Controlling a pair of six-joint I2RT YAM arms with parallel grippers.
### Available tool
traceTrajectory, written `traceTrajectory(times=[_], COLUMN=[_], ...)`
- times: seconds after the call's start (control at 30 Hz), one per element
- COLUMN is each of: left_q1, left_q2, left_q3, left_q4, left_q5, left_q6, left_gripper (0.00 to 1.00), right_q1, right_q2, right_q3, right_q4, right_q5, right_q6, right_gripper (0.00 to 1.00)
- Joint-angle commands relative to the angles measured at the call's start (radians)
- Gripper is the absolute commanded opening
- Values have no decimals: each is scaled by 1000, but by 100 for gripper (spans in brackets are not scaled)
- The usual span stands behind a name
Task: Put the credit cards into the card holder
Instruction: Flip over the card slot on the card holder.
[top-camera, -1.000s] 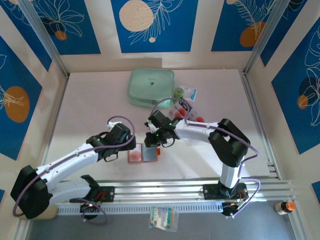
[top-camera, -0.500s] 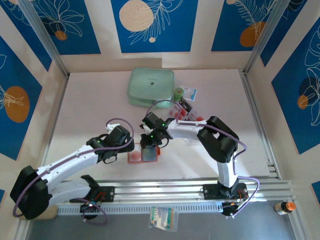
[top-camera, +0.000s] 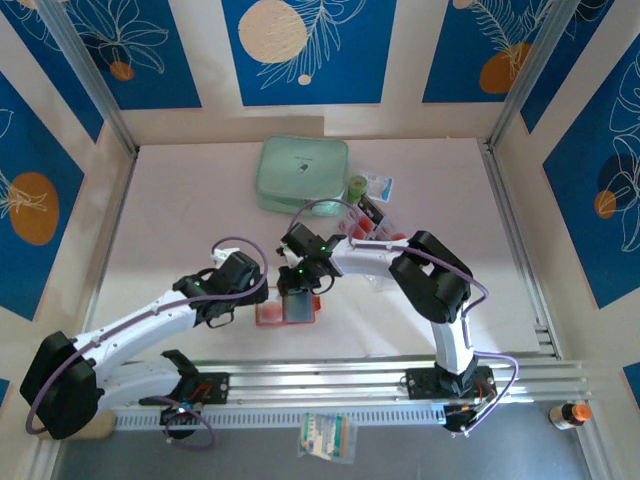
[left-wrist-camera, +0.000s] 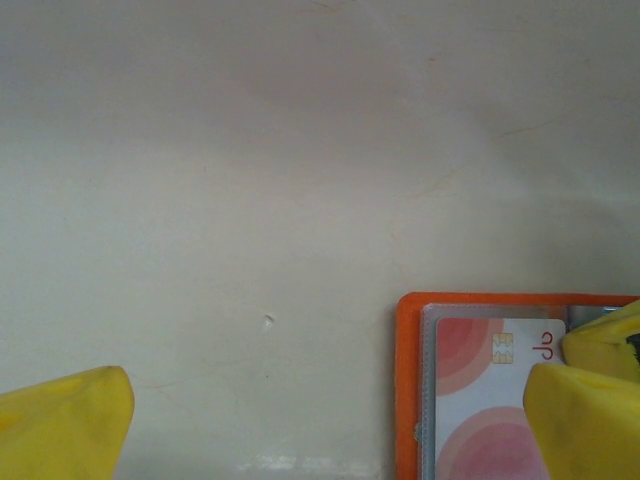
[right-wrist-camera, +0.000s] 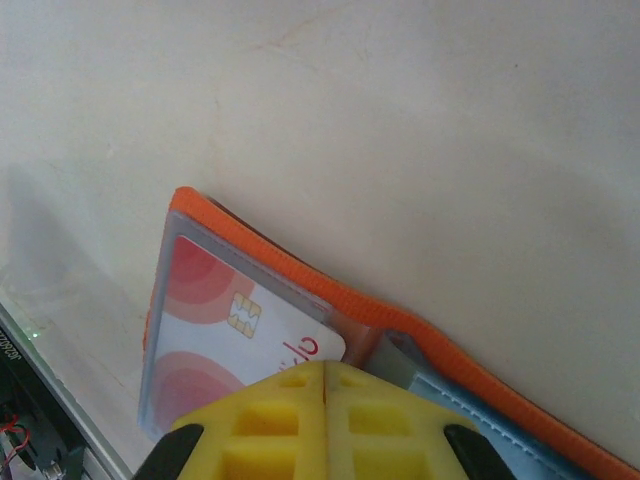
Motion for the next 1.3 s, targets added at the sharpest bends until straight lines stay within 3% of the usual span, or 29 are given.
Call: traceTrajectory(times=[0.0,0.5,1.27], left_q1=[0,1,-23], left_q2=[-14,-8,89], left_q3=[-12,-12,65], left_q4=[0,6,30], left_q5=[-15,-9,30], left_q6=[-10,-7,34], left_gripper=[100,100,100], right_q1=[9,16,-87], right_q2=[23,52,-145], right_q3=[26,53,-125], right_q4=[-10,-9,-10], right_q5=[-32,-53,6], right_q6=[11,19,-26], right_gripper=[2,2,3])
